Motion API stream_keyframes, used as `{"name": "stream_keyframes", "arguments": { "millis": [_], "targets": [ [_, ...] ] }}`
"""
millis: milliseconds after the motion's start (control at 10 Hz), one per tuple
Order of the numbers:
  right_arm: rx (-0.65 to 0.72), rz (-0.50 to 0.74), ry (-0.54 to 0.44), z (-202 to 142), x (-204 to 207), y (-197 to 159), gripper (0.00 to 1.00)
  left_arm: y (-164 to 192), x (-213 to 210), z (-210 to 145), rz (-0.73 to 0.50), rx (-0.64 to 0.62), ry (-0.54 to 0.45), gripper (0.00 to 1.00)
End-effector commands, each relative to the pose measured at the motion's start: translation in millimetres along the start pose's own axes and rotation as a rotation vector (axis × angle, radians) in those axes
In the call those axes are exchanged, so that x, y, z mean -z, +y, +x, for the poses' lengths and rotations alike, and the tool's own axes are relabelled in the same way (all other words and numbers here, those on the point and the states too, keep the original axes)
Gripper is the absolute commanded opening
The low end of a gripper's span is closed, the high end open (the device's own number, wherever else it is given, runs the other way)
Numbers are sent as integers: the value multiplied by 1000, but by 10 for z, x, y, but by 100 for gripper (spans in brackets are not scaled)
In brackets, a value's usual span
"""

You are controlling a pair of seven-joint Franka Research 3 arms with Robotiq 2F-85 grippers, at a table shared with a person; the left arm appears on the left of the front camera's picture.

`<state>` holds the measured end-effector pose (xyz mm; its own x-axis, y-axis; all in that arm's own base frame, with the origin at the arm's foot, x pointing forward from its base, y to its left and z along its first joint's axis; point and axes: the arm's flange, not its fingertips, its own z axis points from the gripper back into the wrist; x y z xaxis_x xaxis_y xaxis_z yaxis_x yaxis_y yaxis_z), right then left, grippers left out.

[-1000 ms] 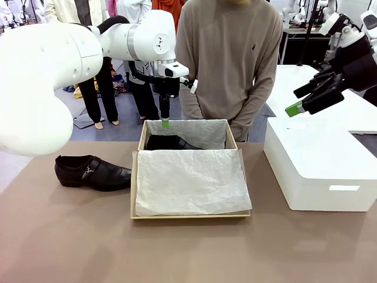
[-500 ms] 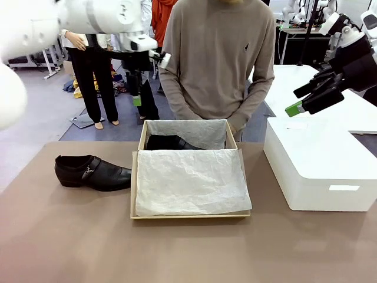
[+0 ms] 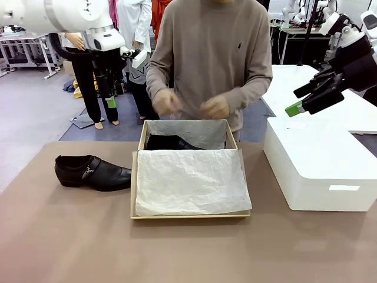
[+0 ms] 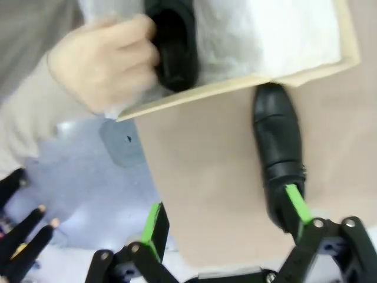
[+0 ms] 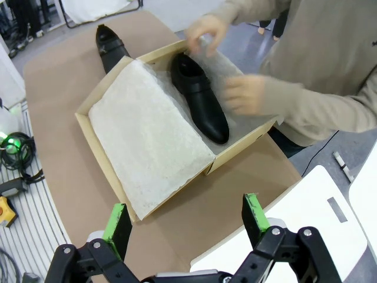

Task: Pack the shoes into the box.
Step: Place the other shoe of the Shoes into the Shoes Box.

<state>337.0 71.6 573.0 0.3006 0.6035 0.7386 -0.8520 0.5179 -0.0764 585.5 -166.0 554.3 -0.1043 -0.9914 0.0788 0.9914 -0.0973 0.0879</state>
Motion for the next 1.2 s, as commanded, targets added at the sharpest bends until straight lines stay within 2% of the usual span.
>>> {"name": "stream_keyframes", "arguments": {
  "millis": [0,200,300,1100],
  "targets": [
    [0,10,-14,7,1,-5,100,-452,71,1,12,-1,-23,100],
    [0,10,-14,7,1,-5,100,-473,81,65,-5,-55,22,100],
    [0,10,-14,7,1,-5,100,-360,7,43,-8,1,-1,100],
    [0,10,-14,7,1,-5,100,-360,7,43,-8,1,-1,100]
  ]
}}
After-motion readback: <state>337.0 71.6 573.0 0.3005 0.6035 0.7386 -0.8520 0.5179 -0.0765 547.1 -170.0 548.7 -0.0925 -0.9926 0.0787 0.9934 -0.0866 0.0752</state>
